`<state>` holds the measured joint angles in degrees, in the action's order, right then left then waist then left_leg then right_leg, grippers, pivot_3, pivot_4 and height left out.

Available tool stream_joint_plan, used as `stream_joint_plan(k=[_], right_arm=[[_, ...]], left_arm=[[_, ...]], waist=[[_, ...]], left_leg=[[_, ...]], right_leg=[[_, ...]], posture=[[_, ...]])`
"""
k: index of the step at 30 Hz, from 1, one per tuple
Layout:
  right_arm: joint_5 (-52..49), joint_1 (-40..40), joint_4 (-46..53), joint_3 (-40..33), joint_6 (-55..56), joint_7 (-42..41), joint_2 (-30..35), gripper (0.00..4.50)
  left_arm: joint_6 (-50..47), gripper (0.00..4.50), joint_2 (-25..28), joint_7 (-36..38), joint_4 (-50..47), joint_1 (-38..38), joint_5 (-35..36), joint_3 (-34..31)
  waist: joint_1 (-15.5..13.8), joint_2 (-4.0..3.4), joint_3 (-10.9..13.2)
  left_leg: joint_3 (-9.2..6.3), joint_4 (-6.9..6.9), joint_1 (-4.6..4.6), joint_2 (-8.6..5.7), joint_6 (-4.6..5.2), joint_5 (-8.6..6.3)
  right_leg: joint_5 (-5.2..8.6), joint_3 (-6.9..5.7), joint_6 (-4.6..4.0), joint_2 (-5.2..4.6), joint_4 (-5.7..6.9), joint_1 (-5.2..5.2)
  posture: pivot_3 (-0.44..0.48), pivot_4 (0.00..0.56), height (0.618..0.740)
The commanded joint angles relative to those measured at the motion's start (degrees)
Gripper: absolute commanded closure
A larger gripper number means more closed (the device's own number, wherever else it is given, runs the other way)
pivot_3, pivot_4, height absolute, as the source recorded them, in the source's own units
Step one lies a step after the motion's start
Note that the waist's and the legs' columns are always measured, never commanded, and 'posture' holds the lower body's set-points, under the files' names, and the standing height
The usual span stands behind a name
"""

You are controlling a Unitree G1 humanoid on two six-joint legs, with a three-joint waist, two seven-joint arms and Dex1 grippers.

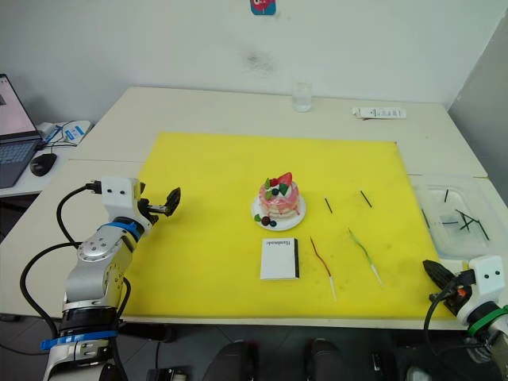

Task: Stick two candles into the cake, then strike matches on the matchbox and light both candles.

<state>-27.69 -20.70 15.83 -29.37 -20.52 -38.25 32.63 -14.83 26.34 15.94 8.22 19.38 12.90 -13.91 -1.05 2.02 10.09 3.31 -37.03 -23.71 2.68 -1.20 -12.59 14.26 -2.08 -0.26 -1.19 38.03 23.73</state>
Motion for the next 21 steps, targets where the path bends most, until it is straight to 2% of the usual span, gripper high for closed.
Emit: stream_joint_plan(k=[1, 21], right_arm=[[0.1, 0.8, 0.8, -0.6, 0.9, 0.0, 0.7, 4.46], [0.0, 2.3, 1.3, -0.1, -0.5, 0.7, 1.7, 4.46]], left_arm=[[-0.4, 0.0, 2.0, -0.4, -1.3, 0.3, -2.5, 0.4], [1.0, 0.0, 1.4, 0.6, -1.5, 0.4, -0.5, -1.7]], waist=[[0.0, 0.0, 0.0], [-0.2, 0.01, 0.0]], left_leg=[[0.0, 0.0, 0.0, 0.0, 0.0, 0.0], [0.02, 0.01, 0.31, 0.01, 0.0, 0.0]], right_leg=[[0.0, 0.0, 0.0, 0.0, 0.0, 0.0], [0.0, 0.02, 0.0, 0.0, 0.02, -0.28]], posture=[[0.0, 0.15, 0.74], [0.0, 0.15, 0.74]])
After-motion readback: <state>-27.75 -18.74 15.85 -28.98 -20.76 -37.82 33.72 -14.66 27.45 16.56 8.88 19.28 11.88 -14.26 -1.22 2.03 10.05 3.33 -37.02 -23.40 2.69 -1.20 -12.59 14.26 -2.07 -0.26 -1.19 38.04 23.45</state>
